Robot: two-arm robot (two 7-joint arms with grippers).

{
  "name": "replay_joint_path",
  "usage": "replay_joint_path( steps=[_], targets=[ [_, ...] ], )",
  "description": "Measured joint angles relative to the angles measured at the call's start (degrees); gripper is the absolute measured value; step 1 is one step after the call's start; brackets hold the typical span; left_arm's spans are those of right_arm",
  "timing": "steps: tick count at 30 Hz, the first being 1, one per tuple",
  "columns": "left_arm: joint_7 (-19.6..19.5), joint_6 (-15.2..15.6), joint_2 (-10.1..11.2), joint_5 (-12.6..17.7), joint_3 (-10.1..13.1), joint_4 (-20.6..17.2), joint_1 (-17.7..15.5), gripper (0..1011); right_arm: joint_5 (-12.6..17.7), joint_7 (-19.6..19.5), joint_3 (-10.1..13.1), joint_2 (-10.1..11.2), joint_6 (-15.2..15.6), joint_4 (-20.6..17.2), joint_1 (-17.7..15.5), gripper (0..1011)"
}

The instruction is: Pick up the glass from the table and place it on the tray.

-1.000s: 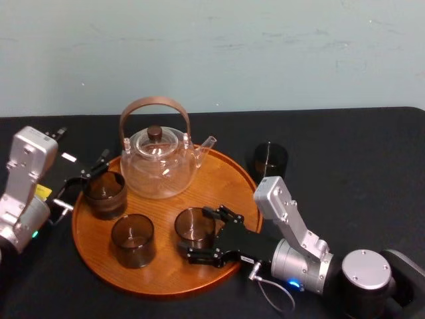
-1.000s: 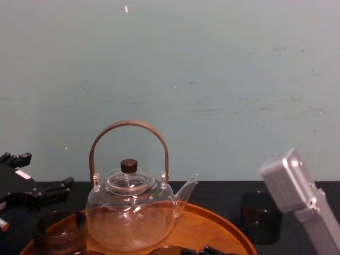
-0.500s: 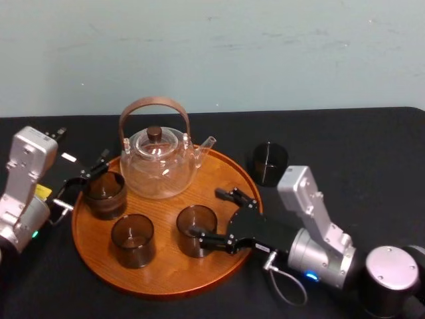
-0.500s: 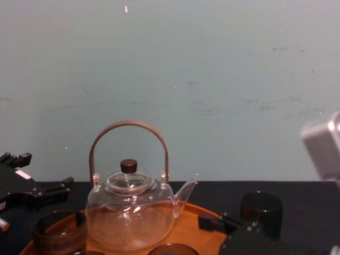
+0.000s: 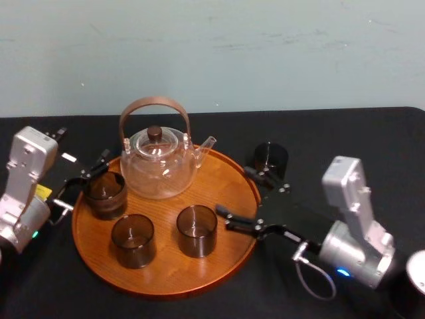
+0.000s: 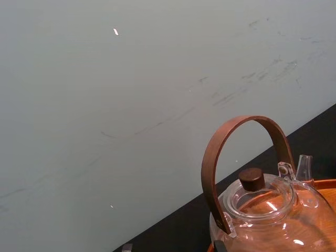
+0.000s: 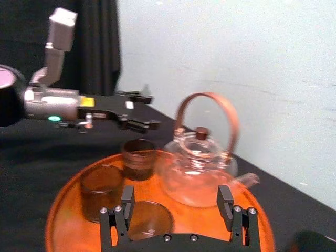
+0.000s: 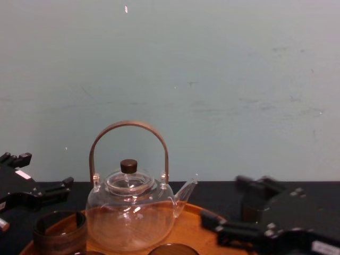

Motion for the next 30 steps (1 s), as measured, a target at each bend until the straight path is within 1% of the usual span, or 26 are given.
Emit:
replay_joint_path(
  steps=[2, 6, 9, 10, 11, 13, 14, 18, 25, 30],
  targets=[
    [0.0, 0.0, 0.0, 0.0, 0.0, 0.0, 0.0, 1001, -0.1, -1.6, 1.8, 0.9, -0.3, -1.5, -1.7, 1002],
    [0.0, 0.0, 0.0, 0.0, 0.0, 0.0, 0.0, 1001, 0.1, -2.7, 3.9, 1.7, -0.6, -2.6, -3.6, 1002],
    [0.0, 0.0, 0.0, 0.0, 0.0, 0.0, 0.0, 1001, 0.6, -3.9, 6.6, 2.4, -1.0, -3.5, -5.9, 1002],
    [0.0, 0.0, 0.0, 0.0, 0.0, 0.0, 0.0, 1001, 0.6, -4.2, 7.2, 2.5, -1.1, -3.6, -6.3, 1002],
    [0.0, 0.0, 0.0, 0.0, 0.0, 0.0, 0.0, 1001, 0.8, -4.7, 8.3, 2.8, -1.2, -3.7, -7.2, 1002],
    [0.0, 0.0, 0.0, 0.0, 0.0, 0.0, 0.0, 1001, 0.8, -4.9, 8.7, 2.8, -1.3, -3.8, -7.6, 1002],
    [0.0, 0.0, 0.0, 0.0, 0.0, 0.0, 0.0, 1001, 0.9, -5.4, 9.8, 2.9, -1.4, -3.8, -8.3, 1002],
    [0.0, 0.0, 0.0, 0.0, 0.0, 0.0, 0.0, 1001, 0.9, -6.8, 12.2, 3.0, -1.6, -3.6, -10.1, 1002],
    [0.0, 0.0, 0.0, 0.0, 0.0, 0.0, 0.0, 1001, 0.8, -8.1, 14.7, 2.3, -1.3, -2.0, -11.5, 1002],
    [0.0, 0.0, 0.0, 0.0, 0.0, 0.0, 0.0, 1001, 0.8, -8.4, 15.7, 1.5, -0.2, -0.4, -11.0, 1002]
  ],
)
